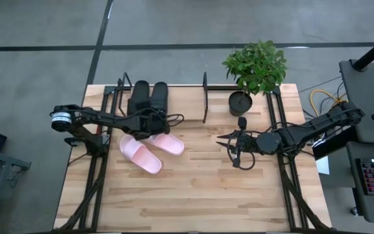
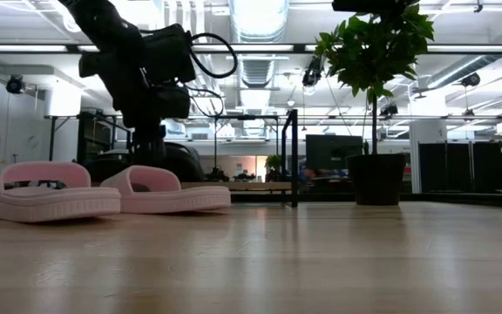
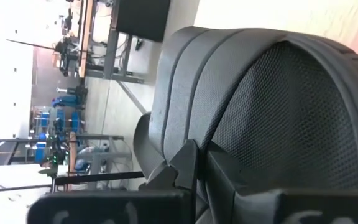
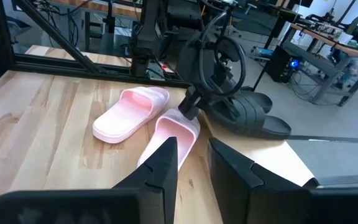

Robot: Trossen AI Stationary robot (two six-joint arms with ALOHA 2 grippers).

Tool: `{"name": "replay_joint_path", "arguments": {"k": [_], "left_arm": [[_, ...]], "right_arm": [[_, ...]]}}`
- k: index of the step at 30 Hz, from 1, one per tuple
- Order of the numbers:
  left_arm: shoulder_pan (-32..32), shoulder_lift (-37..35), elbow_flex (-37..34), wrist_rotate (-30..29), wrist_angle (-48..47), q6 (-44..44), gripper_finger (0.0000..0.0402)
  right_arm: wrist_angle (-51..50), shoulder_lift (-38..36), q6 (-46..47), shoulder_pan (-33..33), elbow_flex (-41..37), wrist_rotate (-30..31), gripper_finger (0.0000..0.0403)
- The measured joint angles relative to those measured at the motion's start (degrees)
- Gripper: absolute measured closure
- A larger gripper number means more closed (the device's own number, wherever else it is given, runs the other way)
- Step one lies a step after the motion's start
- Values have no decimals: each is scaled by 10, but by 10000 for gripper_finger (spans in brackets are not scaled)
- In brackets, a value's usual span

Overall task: Pick and place slides into the shelf
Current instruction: Put the black slipper on the shelf, then put the left pink slipper on the shelf

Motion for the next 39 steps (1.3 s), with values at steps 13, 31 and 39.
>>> {"name": "replay_joint_path", "arguments": {"k": [13, 31, 39], "left_arm": [[-7, 0, 8, 54, -2, -3, 375], [-6, -15, 8, 142, -14, 4, 191], [-6, -95, 8, 160, -14, 19, 160]], "right_arm": [[0, 0, 0, 0, 0, 0, 331], [0, 0, 3, 0, 0, 0, 334], [0, 0, 4, 0, 0, 0, 324]]}}
